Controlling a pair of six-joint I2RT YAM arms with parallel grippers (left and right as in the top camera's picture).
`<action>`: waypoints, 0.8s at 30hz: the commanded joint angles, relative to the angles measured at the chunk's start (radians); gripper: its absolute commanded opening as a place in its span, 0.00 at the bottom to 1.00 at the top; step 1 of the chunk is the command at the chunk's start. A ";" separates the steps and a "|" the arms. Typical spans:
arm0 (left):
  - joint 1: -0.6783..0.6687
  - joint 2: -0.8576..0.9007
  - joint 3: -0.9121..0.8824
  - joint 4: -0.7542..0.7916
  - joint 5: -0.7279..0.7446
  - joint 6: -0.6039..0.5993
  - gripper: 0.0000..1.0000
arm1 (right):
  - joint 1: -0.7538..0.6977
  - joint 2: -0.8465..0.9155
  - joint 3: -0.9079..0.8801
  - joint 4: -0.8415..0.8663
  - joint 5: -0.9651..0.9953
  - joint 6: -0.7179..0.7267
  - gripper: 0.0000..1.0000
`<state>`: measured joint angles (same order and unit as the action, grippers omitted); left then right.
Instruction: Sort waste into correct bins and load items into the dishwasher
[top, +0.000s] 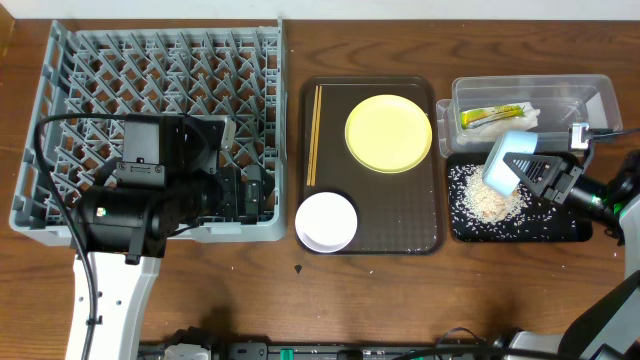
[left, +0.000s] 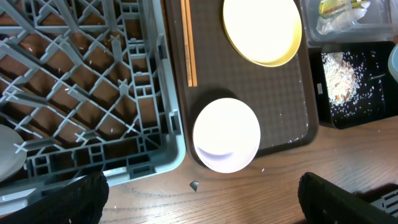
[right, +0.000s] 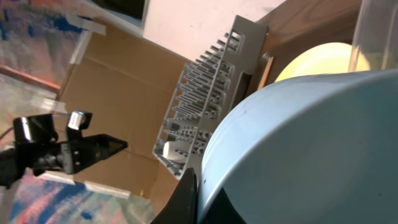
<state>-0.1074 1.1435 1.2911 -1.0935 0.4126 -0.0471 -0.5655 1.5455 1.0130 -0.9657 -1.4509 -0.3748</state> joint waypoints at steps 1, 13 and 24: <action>-0.003 0.002 0.016 -0.002 -0.006 0.017 0.98 | -0.003 -0.002 0.004 0.008 0.005 0.000 0.01; -0.003 0.002 0.016 -0.002 -0.006 0.017 0.98 | 0.448 -0.101 0.074 -0.027 0.642 0.294 0.01; -0.003 0.001 0.016 -0.002 -0.006 0.017 0.98 | 1.200 0.079 0.077 0.138 1.545 0.754 0.01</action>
<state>-0.1078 1.1435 1.2911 -1.0935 0.4126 -0.0471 0.5606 1.5482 1.0809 -0.8448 -0.1493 0.2451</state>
